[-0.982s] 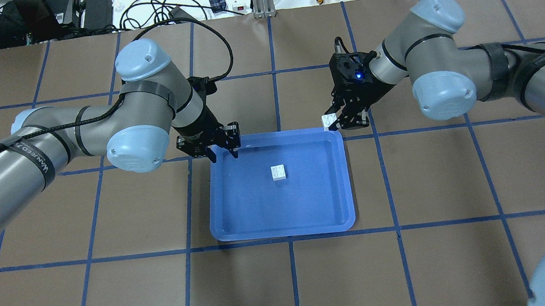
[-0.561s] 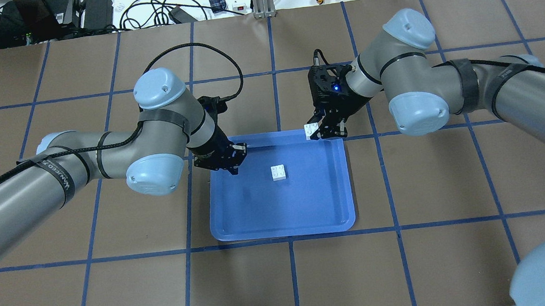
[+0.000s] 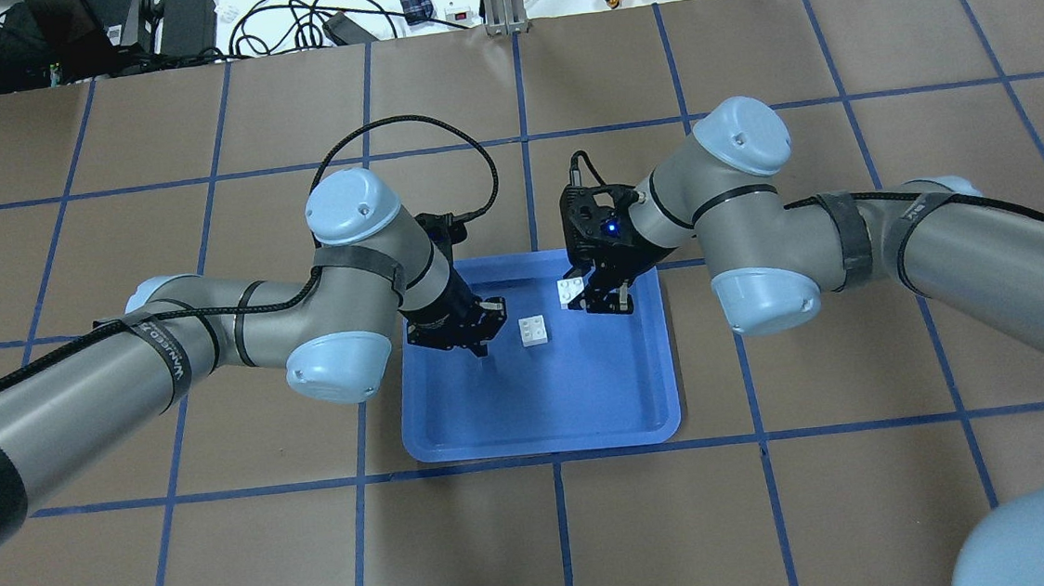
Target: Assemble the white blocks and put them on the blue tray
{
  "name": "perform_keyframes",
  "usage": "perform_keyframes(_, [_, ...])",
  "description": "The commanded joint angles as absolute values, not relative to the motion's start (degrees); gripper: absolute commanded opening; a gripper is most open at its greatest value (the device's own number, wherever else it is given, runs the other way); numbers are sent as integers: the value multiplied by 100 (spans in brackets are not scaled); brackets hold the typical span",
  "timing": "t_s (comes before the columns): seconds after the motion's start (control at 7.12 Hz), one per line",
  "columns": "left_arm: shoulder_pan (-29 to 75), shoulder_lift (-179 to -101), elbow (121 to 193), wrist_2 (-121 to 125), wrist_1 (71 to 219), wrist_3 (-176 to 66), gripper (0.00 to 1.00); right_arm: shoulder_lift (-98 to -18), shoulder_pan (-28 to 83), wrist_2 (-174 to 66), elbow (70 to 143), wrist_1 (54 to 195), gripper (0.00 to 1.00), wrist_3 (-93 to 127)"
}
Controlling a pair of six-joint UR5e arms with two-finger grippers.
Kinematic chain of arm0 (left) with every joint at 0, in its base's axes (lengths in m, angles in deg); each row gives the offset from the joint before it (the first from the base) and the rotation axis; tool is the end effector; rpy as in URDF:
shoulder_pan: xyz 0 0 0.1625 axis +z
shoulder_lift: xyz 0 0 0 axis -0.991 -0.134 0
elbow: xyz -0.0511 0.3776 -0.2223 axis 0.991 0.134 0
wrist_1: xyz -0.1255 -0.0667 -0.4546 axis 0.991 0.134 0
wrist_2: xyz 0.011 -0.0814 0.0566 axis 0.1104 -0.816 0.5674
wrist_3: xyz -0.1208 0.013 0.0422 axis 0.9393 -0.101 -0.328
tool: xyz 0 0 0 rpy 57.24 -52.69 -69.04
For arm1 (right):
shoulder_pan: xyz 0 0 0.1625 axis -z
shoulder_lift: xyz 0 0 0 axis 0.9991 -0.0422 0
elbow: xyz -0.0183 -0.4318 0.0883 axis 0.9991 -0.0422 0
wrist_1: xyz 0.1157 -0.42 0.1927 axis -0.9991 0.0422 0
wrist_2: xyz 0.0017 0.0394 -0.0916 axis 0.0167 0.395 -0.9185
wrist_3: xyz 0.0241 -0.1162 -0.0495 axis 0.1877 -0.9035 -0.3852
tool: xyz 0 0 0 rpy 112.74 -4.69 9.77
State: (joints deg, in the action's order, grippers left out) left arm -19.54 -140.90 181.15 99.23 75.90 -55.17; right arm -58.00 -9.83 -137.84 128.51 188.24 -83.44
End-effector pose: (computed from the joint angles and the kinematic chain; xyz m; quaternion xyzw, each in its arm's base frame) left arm -0.2777 -0.5203 0.1168 0.0259 -0.9915 -0.0567 0.1140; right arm 0.2694 -0.5521 0.1449 -0.6985 0.6690 -0.1850 0.1741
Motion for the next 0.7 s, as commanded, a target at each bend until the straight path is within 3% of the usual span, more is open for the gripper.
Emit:
perform_keyframes(0.0, [-1983,-14153,18132,9809,7585,-5401,0,-5684,-1103,-13813,12878,18963,0,-8171])
perform_keyframes(0.56, [-2027,-14197,18114,9818,7559,-5313,0,-5683,-1112,-13822,12993,19025,0,-8163])
